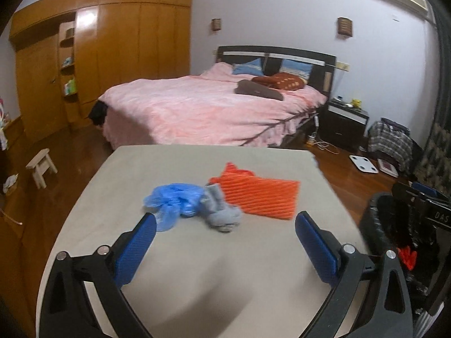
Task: Collect trash
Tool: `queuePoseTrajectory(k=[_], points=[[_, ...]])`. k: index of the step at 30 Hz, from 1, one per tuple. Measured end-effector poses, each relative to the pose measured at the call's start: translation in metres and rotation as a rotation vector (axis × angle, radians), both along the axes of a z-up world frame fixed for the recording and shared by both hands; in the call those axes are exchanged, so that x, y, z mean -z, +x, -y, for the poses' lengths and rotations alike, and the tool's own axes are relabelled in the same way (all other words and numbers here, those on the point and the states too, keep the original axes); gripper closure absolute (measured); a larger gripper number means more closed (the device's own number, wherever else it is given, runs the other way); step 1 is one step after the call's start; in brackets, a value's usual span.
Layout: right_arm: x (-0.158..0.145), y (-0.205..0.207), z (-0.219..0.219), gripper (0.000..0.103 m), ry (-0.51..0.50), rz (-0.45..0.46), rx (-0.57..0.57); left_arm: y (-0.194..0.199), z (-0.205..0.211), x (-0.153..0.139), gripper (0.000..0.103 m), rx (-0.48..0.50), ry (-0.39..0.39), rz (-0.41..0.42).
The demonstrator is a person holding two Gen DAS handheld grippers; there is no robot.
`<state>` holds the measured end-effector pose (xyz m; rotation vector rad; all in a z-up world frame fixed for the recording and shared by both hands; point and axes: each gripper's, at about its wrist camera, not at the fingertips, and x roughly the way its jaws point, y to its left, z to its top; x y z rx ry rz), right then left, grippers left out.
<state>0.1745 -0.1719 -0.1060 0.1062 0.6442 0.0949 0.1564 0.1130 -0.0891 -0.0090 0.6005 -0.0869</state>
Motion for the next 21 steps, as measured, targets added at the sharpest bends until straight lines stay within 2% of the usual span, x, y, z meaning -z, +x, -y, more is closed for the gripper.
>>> queuePoseTrajectory(k=[12,21], points=[[0.043,0.067,-0.068,0.005,-0.050,-0.081,-0.116,0.035,-0.043,0.034,0.006,-0.107,0.018,-0.046],[0.070,0.107,-0.100,0.005,-0.054,-0.133,-0.168,0.061,-0.054,0.049,0.006,-0.130,0.042,-0.060]])
